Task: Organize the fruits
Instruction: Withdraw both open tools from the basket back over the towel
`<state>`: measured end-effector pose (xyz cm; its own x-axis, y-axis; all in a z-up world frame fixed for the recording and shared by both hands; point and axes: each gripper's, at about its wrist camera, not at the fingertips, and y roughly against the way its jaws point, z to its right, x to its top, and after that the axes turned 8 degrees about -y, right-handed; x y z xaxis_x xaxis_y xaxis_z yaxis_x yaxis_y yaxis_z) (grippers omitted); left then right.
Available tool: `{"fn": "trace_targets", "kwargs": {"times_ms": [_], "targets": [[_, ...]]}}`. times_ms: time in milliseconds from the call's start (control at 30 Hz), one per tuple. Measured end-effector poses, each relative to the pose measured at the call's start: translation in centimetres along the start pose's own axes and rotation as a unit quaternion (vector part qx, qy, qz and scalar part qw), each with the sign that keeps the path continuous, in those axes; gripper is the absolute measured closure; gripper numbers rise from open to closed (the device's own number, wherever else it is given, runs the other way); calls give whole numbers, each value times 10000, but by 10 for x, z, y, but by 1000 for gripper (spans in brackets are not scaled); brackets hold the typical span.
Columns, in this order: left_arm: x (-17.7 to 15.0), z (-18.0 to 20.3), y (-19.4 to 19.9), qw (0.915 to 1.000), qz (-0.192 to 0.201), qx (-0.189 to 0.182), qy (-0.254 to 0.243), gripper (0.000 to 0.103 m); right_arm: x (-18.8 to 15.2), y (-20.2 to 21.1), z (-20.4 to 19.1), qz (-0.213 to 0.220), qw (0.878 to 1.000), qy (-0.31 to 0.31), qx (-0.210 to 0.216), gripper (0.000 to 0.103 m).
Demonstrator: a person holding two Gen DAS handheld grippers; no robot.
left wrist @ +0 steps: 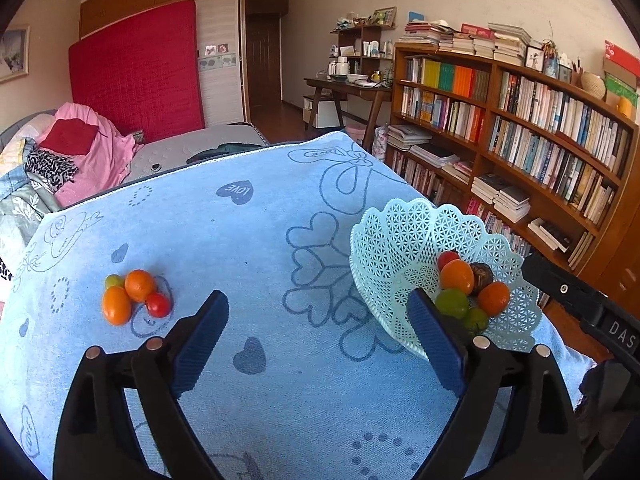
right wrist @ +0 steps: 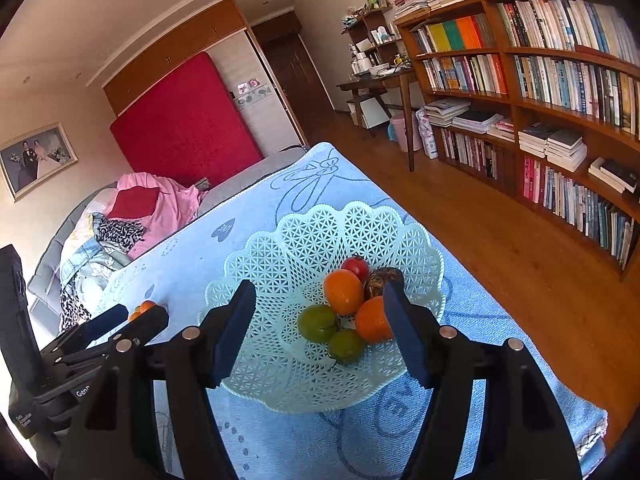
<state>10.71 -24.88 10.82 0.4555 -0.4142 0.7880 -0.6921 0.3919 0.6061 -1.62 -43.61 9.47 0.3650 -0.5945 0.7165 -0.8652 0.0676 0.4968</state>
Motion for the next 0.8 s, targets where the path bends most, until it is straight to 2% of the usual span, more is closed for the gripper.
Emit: {"fn": "trace_targets", "kwargs": {"times_ms": [100,200,467,800], "targets": [[-2,-9,0,9999,-19,158,65,12,-3,0,-7,40,9999,142,9,35],[-4,-18,1,9994,-28,339,110,12,-7,1,-14,79,9996,274,40,30],[-13,-40,5,9970,-23,754,163,12,-15,-4,-33,20,9986,494,173,29],[-26,-70,8,9940,-84,1030,346,12,-28,-14,-64,-145,9961,723,480,12]]}}
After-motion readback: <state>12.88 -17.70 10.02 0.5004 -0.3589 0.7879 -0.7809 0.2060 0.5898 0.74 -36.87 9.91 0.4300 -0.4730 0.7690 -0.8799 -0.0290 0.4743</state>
